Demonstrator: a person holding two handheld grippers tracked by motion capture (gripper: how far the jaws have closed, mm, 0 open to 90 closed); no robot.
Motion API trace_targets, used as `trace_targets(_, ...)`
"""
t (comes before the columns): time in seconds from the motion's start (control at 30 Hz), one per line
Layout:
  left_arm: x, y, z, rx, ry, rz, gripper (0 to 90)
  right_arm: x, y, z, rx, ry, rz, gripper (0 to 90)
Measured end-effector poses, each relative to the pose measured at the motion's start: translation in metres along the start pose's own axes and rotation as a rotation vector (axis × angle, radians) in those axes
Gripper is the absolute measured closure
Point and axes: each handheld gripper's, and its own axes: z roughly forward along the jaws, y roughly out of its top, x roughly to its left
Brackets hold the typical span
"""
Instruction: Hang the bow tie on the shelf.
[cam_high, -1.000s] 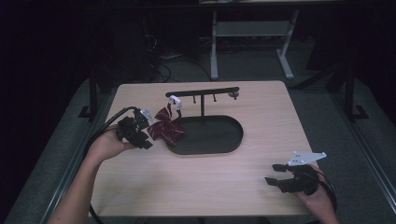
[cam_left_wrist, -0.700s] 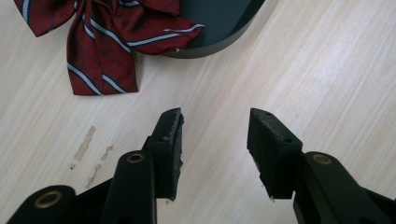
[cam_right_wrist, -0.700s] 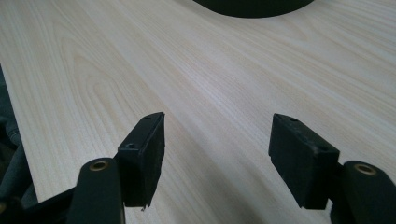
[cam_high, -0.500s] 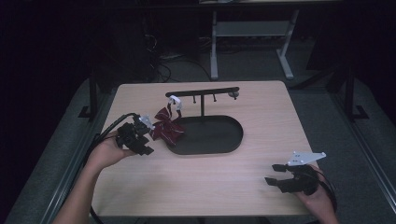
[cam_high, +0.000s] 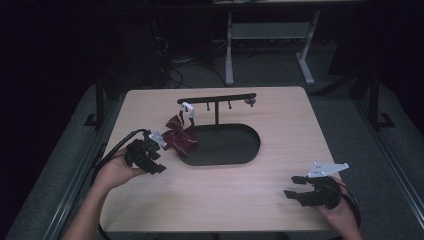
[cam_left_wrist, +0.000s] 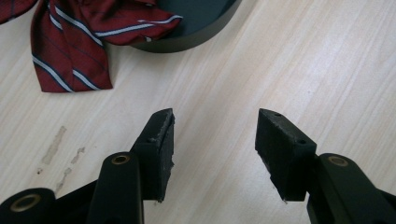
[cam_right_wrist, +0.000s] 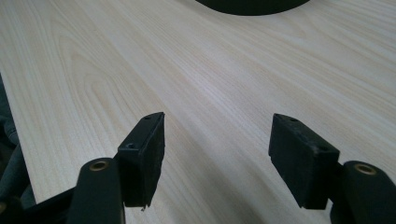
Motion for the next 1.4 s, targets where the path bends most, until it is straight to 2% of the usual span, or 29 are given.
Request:
trace_targets(0.67,-0.019,-0.018,0.006,-0.027,0.019,0.006,45.0,0.001,0.000,0.002,0.007,-0.001,0.003,35.6)
trace_targets(1.4,-0.042,-0.048,0.021,-0.056,0.031,-0.036,41.4,0.002,-0.001,0.002,0.002,-0.002,0.001,35.6)
